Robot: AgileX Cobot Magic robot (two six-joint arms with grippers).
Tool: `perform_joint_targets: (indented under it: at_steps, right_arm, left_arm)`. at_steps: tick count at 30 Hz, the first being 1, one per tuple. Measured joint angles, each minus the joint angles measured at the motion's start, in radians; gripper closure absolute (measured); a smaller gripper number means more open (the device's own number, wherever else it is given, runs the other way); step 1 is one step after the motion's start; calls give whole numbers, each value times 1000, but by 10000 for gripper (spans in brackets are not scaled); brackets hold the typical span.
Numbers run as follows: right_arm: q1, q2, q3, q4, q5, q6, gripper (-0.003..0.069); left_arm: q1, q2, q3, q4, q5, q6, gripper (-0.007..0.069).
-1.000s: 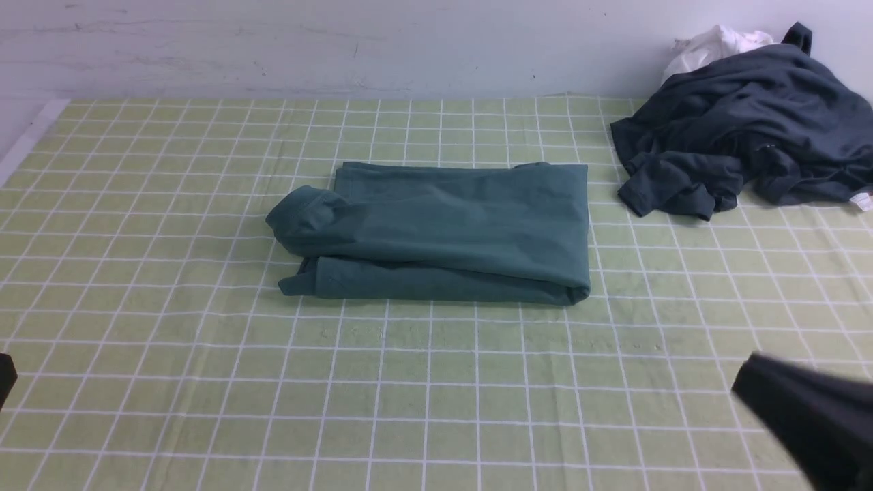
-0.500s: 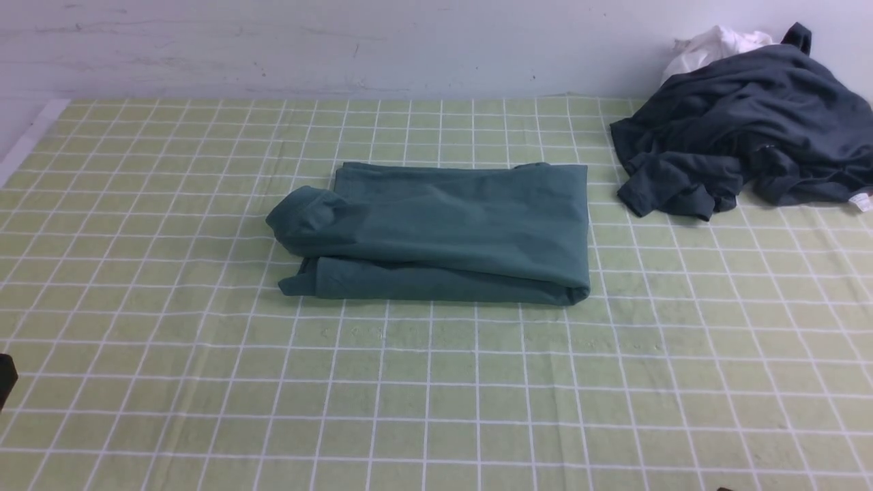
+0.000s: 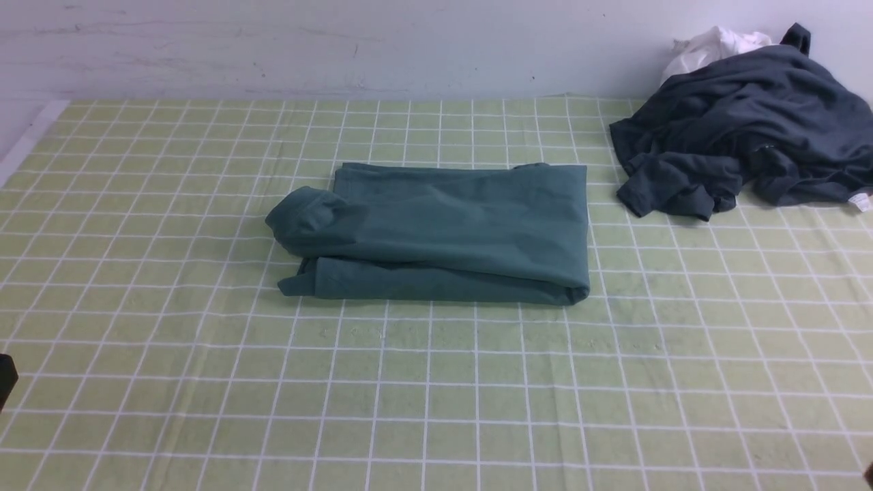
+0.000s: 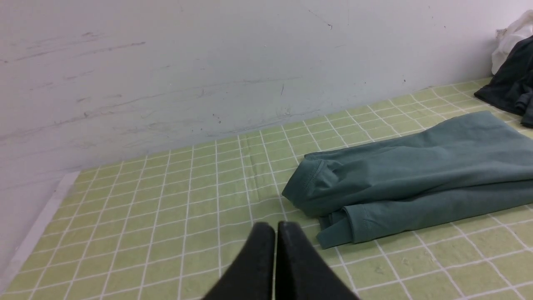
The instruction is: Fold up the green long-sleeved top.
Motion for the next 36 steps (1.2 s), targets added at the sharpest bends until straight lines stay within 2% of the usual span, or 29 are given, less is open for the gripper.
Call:
perform_joint_targets:
  at_steps: [5,9,27,33,36]
  right_arm:
    - [-111,0,-1,7,6,-46,669]
    - [-141,0,-1,9,7,-51,669]
    - [-143,0,-1,10,7,-53,669]
    - [-143,0,-1,10,8,-53,669]
    - [-143,0,-1,10,8,-53,669]
  left_arm:
    - [0,0,0,0,0,0,628]
    - [0,0,0,0,0,0,628]
    - [0,0,3,0,0,0,628]
    - [0,-125,101,2,-12,0,628]
    - [1,-166,175,58,-32,-2,628]
